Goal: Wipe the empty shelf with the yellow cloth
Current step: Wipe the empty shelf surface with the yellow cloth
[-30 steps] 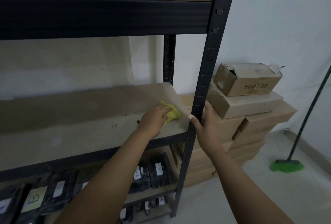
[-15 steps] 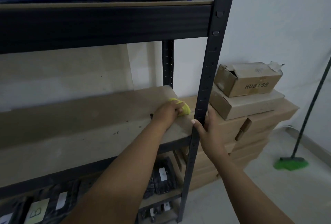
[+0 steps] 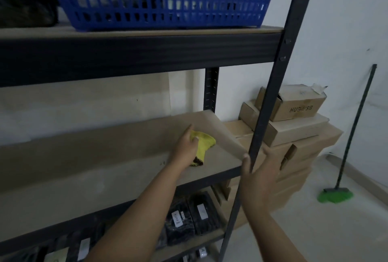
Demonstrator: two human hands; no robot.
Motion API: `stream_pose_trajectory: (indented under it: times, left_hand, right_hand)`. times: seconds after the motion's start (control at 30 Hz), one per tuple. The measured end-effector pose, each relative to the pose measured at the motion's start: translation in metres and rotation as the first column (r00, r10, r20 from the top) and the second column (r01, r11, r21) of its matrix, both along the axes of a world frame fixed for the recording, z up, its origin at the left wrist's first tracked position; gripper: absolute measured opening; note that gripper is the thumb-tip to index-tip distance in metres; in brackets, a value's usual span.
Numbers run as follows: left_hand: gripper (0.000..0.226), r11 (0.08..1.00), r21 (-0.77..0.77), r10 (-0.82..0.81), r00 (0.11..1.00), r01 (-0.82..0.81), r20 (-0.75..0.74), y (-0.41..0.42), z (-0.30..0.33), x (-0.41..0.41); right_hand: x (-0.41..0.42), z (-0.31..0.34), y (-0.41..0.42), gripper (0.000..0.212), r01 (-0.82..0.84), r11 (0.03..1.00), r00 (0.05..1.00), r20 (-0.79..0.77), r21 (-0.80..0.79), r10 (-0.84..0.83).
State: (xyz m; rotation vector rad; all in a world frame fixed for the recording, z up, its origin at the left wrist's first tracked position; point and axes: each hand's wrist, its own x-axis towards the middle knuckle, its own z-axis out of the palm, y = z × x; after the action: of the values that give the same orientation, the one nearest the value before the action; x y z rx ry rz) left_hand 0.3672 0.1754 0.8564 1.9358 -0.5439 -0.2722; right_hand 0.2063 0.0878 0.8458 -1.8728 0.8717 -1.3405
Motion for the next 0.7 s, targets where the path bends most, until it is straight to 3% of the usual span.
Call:
stream_pose_trajectory:
  times: [0.03, 0.1, 0.23, 0.33, 0.43, 0.5, 0.7]
  left_hand:
    - [0.050, 0.999, -0.047, 0.004, 1.000, -0.005, -0.027, 0.012, 0.003, 0.004]
    - [0.045, 1.000, 0.012, -0.021, 0.998, 0.020, 0.058, 0.040, 0.005, 0.012]
    - [0.045, 0.906, 0.422, -0.208, 0.894, 0.023, 0.397, 0.097, -0.006, 0.021]
    - [0.051, 0.811, 0.585, -0.310, 0.831, -0.023, 0.463, 0.121, -0.019, 0.022]
    - [0.050, 0.793, 0.605, -0.316, 0.802, -0.070, 0.507, 0.131, -0.031, 0.022]
    - [0.048, 0.803, 0.590, -0.308, 0.789, -0.085, 0.532, 0.132, -0.035, 0.024]
    - [0.046, 0.828, 0.552, -0.282, 0.776, -0.100, 0.564, 0.130, -0.039, 0.026]
  right_hand:
    - [0.004, -0.002, 0.016, 0.036, -0.005, 0.999, 0.999, -0.034, -0.043, 0.004]
    - [0.018, -0.002, 0.040, 0.033, -0.090, 0.992, 0.986, -0.150, -0.089, 0.076]
    - [0.060, 0.009, 0.060, 0.026, -0.259, 0.963, 0.927, -0.299, -0.076, 0.226]
    - [0.094, 0.016, 0.060, 0.035, -0.306, 0.951, 0.850, -0.462, -0.040, 0.254]
    - [0.122, 0.011, 0.056, 0.049, -0.346, 0.937, 0.657, -0.725, -0.047, 0.206]
    - [0.132, 0.005, 0.056, 0.050, -0.354, 0.935, 0.549, -0.814, -0.020, 0.190]
    - [0.124, 0.011, 0.044, 0.045, -0.418, 0.908, 0.575, -0.769, 0.018, 0.280]
